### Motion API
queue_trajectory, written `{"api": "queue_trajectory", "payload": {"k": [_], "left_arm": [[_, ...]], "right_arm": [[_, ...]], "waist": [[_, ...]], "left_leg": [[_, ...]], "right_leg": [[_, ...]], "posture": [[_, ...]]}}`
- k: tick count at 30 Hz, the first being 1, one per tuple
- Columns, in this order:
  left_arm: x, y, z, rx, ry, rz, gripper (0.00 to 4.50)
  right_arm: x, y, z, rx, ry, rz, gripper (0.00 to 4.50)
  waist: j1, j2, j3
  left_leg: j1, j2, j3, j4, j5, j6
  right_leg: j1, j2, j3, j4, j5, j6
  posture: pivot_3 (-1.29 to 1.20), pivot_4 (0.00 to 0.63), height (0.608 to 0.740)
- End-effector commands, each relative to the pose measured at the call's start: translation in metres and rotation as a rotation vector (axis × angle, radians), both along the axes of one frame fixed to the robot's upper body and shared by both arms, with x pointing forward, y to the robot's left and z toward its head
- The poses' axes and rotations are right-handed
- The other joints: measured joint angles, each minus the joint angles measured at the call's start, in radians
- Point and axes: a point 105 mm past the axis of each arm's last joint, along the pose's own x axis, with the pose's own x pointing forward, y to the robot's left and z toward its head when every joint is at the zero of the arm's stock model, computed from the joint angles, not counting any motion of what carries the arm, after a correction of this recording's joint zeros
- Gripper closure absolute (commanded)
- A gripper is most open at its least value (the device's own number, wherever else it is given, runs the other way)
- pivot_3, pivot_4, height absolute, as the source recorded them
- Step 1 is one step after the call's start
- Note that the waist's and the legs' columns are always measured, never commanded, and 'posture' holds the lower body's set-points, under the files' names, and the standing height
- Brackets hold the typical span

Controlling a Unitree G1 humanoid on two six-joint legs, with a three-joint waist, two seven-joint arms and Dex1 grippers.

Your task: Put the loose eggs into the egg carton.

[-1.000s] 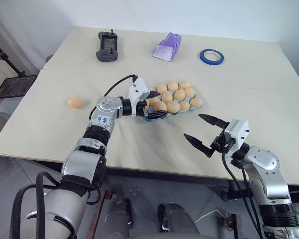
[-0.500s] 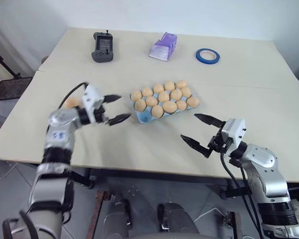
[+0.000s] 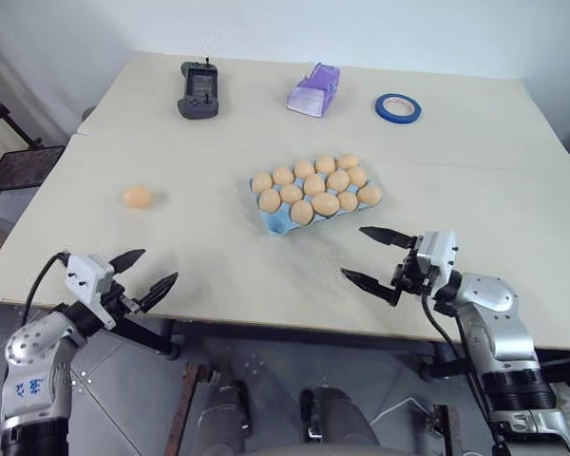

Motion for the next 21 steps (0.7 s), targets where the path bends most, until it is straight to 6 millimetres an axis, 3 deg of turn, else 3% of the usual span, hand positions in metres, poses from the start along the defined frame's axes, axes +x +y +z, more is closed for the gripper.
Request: {"api": "queue_trajectory", "payload": {"k": [1, 6, 12, 16, 21], "left_arm": [[-0.003, 0.013, 0.021, -0.035, -0.095, 0.122, 0.06], [0.011, 0.021, 0.029, -0.116, -0.134, 0.225, 0.06], [0.055, 0.037, 0.054, -0.138, -0.173, 0.309, 0.06], [0.095, 0.041, 0.070, -0.103, -0.177, 0.352, 0.06], [0.132, 0.044, 0.067, -0.078, -0.113, 0.367, 0.06]], "right_arm": [[0.000, 0.002, 0.004, 0.012, -0.046, 0.017, 0.00], [-0.006, 0.011, -0.005, 0.007, -0.030, 0.064, 0.00], [-0.005, 0.015, -0.002, 0.011, -0.035, 0.063, 0.00], [-0.005, 0.019, 0.004, 0.009, -0.042, 0.063, 0.00], [-0.005, 0.023, 0.012, 0.016, -0.053, 0.047, 0.00]], "waist": [[0.001, 0.000, 0.000], [-0.002, 0.000, 0.000], [0.001, 0.000, 0.000], [0.003, 0.000, 0.000], [0.004, 0.000, 0.000]], "left_leg": [[0.000, 0.000, 0.000, 0.000, 0.000, 0.000], [0.000, -0.001, 0.000, -0.001, 0.000, 0.000], [0.000, -0.001, -0.001, 0.001, 0.000, 0.000], [0.000, -0.001, 0.000, 0.001, 0.000, 0.000], [-0.001, -0.001, 0.001, 0.000, 0.001, 0.000]], "right_leg": [[0.000, 0.000, 0.000, 0.000, 0.000, 0.000], [0.001, 0.000, 0.000, -0.002, 0.000, 0.000], [0.001, 0.000, -0.001, 0.000, 0.001, 0.001], [0.000, 0.001, -0.001, 0.000, 0.001, 0.002], [-0.001, 0.002, 0.000, 0.000, 0.001, 0.002]], "posture": [[0.00, 0.150, 0.740], [0.00, 0.150, 0.740], [0.00, 0.150, 0.740], [0.00, 0.150, 0.740], [0.00, 0.150, 0.740]]}}
